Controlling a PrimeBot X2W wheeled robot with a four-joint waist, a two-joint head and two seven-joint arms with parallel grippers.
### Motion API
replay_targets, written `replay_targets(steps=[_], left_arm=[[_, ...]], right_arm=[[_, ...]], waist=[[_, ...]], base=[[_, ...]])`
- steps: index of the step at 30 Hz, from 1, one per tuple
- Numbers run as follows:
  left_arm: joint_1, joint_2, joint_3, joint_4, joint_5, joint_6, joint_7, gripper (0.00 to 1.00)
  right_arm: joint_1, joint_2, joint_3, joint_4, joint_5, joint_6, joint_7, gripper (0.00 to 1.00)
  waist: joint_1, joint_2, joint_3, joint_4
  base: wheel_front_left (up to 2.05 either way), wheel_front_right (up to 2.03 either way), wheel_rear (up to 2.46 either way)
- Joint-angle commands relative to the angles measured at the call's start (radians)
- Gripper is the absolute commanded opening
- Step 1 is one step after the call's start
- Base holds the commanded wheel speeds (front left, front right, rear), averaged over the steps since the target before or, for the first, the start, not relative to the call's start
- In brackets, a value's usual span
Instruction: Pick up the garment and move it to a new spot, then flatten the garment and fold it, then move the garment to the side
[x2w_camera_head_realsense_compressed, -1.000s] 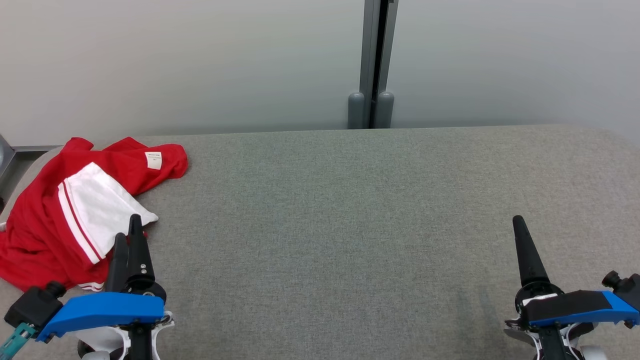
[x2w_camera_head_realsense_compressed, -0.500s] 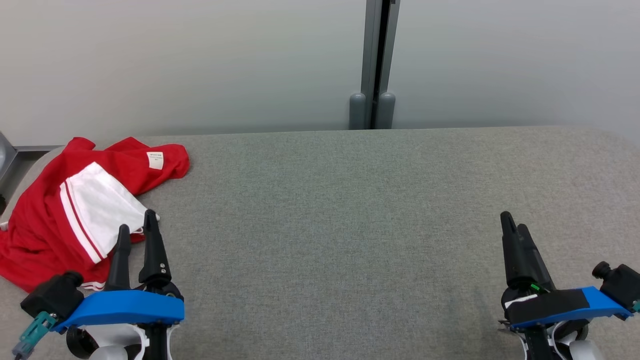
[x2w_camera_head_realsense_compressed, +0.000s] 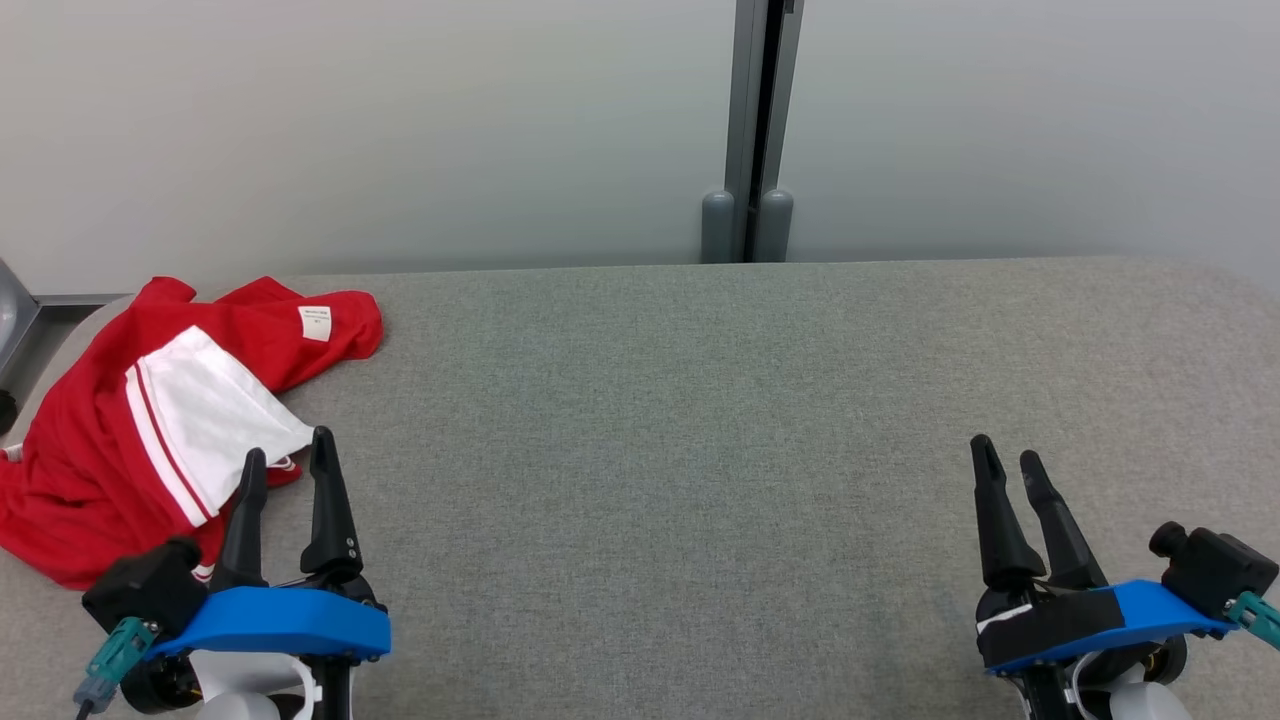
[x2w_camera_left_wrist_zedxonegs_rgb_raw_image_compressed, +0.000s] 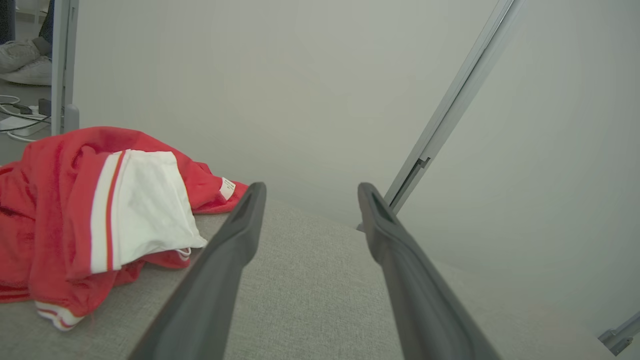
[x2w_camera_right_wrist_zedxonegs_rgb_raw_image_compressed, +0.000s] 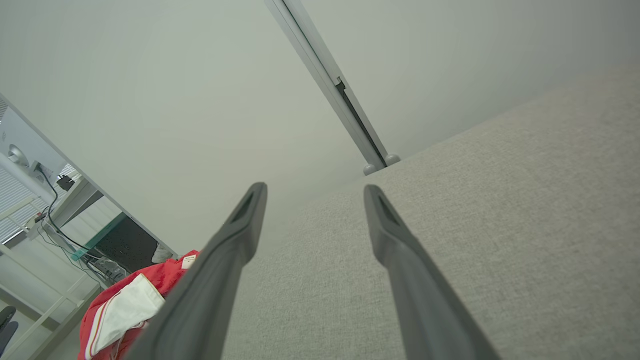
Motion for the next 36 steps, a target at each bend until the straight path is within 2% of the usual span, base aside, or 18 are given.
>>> replay_targets(steps=[1,36], left_arm=[[-0.019,0.009,-0.006,-0.005,0.028,0.004,-0.01,1.0],[-0.023,0.024,-0.053,0.042,0.338,0.027,-0.088,1.0]], right_arm=[[-0.013,-0.007,0.003,-0.005,-0.025,0.002,-0.009,1.0],[-0.017,-0.008,0.02,0.029,-0.354,0.002,-0.087,1.0]], waist=[[0.0,0.0,0.0,0.0],[0.0,0.0,-0.007,0.017]], base=[[0.0,0.0,0.0],[0.0,0.0,0.0]])
